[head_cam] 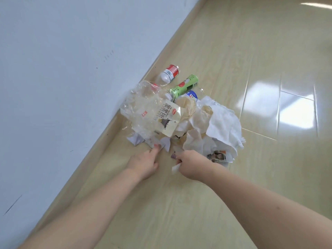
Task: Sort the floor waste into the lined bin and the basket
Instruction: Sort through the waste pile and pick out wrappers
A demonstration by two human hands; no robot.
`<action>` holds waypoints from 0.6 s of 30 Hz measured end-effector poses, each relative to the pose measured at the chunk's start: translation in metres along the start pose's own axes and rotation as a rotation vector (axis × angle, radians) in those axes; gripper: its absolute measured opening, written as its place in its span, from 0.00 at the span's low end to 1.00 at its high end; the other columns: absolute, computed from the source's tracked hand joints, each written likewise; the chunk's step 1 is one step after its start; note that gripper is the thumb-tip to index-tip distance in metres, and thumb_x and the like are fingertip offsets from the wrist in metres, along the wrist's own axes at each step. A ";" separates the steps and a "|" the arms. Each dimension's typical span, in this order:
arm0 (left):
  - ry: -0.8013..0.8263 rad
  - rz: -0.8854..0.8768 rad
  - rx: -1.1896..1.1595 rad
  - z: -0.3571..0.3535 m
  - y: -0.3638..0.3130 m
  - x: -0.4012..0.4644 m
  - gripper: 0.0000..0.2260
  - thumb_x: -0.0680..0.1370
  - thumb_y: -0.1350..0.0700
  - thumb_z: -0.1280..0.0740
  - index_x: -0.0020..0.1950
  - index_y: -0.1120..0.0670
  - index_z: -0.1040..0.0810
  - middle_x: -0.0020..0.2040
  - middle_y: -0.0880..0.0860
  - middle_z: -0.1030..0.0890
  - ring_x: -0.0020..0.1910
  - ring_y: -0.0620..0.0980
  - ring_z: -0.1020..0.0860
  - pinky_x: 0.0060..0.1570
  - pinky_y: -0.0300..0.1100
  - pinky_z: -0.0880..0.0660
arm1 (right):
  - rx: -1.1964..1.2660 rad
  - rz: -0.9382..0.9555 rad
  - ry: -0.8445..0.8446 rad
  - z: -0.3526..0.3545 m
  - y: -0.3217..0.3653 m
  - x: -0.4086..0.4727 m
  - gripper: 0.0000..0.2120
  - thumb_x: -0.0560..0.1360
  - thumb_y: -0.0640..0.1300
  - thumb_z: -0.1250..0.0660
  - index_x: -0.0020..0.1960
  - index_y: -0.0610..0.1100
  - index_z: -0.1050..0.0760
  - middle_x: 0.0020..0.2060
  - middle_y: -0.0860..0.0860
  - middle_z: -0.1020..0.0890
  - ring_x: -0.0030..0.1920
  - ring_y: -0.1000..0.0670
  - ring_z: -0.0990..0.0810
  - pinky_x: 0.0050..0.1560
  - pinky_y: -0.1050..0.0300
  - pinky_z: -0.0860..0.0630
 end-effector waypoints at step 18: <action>-0.041 -0.003 0.292 0.065 -0.051 -0.055 0.03 0.75 0.60 0.39 0.45 0.54 0.25 0.42 0.54 0.21 0.42 0.54 0.22 0.36 0.39 0.33 | -0.006 -0.095 -0.059 0.006 -0.059 -0.064 0.08 0.74 0.35 0.44 0.42 0.45 0.31 0.43 0.48 0.26 0.43 0.46 0.28 0.33 0.61 0.34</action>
Point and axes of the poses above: each hand's wrist, its own x-axis towards the middle knuckle, its own z-axis out of the back of the hand, y = z × x, the point moved 7 cm from there along x, towards the middle knuckle
